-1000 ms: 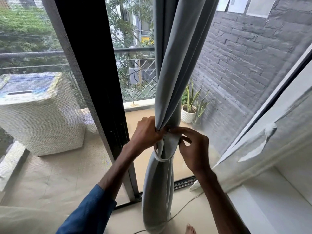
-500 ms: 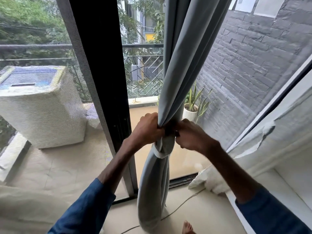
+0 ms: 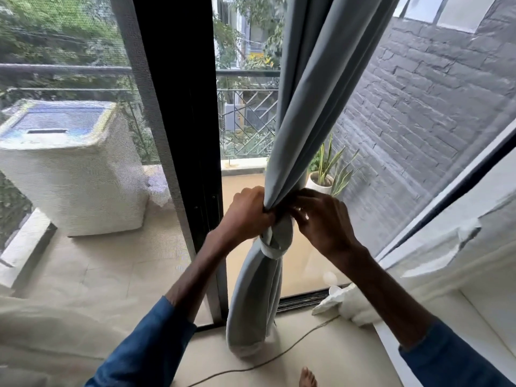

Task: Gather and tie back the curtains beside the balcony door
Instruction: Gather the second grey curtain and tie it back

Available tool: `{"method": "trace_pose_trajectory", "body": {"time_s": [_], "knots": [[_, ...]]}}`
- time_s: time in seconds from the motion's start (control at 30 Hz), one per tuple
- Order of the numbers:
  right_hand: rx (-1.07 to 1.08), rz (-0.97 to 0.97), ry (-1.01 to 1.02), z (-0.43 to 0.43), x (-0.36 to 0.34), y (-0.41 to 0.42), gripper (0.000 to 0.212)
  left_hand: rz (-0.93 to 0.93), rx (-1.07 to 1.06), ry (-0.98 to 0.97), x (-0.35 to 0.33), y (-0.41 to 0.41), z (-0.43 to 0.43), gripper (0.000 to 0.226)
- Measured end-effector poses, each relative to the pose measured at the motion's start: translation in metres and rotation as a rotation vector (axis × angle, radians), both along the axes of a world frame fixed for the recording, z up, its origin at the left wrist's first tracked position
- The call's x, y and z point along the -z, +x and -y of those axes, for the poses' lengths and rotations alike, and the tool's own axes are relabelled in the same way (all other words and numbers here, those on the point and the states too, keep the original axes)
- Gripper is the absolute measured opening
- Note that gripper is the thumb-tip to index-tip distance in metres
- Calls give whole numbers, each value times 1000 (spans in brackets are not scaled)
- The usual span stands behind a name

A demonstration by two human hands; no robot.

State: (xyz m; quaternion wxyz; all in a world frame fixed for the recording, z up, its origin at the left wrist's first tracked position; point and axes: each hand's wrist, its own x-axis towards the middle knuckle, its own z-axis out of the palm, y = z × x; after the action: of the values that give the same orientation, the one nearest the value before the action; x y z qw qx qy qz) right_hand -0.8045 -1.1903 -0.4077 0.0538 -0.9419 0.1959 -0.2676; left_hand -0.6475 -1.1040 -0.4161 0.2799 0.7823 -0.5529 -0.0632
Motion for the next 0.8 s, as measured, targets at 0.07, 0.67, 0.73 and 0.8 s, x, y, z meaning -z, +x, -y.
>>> {"method": "trace_pose_trajectory", "body": {"time_s": [0.07, 0.67, 0.73, 0.8], "knots": [[2, -73, -1, 1, 2, 1, 26, -11, -4, -16, 2, 0, 1, 18], [82, -575, 844, 11, 3, -7, 13, -107, -13, 14, 9, -15, 0, 36], [80, -618, 761, 10, 2, -8, 14, -116, -22, 11, 8, -20, -1, 28], [123, -612, 382, 7, 11, -10, 19, -119, -63, -8, 7, -20, -2, 26]]}}
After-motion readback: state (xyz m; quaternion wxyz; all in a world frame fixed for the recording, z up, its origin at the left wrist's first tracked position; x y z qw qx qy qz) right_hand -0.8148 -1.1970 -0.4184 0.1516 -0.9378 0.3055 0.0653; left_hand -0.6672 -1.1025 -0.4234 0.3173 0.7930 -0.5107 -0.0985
